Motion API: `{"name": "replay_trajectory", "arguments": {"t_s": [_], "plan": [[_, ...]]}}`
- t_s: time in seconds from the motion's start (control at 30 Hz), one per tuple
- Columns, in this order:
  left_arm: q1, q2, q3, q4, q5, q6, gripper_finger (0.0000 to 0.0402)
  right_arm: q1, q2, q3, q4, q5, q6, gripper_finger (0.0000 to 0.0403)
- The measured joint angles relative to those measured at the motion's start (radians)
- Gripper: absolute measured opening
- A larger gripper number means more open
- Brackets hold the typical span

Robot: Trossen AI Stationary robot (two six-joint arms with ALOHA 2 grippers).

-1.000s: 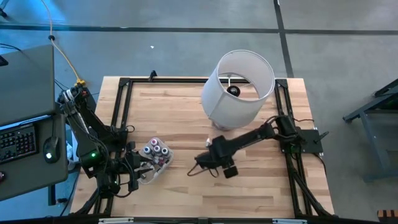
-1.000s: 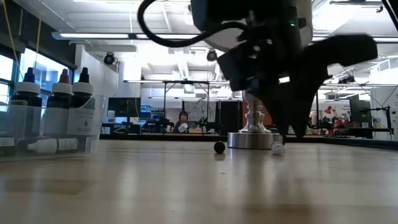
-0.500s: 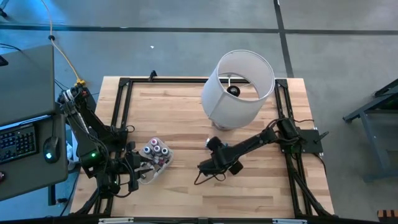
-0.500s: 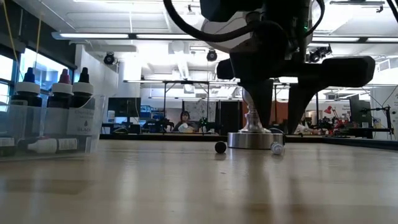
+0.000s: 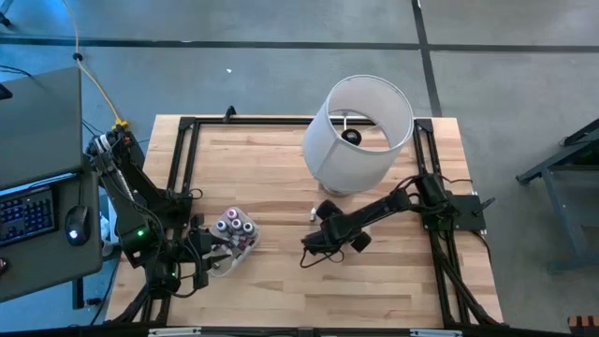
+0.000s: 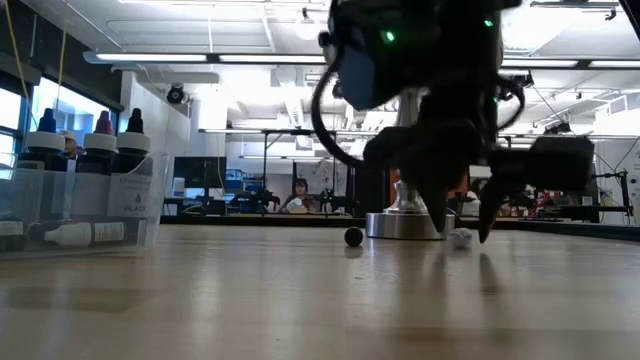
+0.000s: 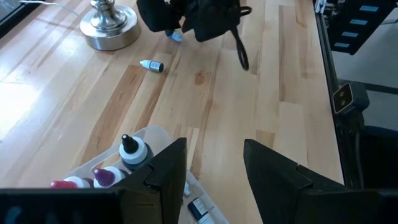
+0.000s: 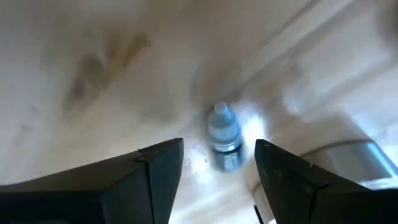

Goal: Pick & Place food coloring
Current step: Put the blue food coloring bottle into the transparent bin

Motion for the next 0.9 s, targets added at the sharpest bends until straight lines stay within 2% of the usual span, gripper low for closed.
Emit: {"name": "replay_trajectory", "arguments": {"t_s": [0.3,0.5,0.63,0.9], "plan": [[0.0,0.0,0.0,0.0,0.0,0.0,0.0157,-0.035,-0.004,-0.061,0.078,-0.006,-0.023,0.0195],[0.0,0.0,0.0,0.0,0.001,0.0,0.0157,-0.038,-0.004,-0.061,0.081,-0.054,-0.018,0.0186],[0.0,0.0,0.0,0.0,0.001,0.0,0.0157,-0.038,-0.004,-0.061,0.078,-0.068,0.009,0.0158],[0.0,0.0,0.0,0.0,0.001,0.0,0.0157,-0.005,-0.002,-0.062,0.069,-0.067,0.019,0.0076]]}}
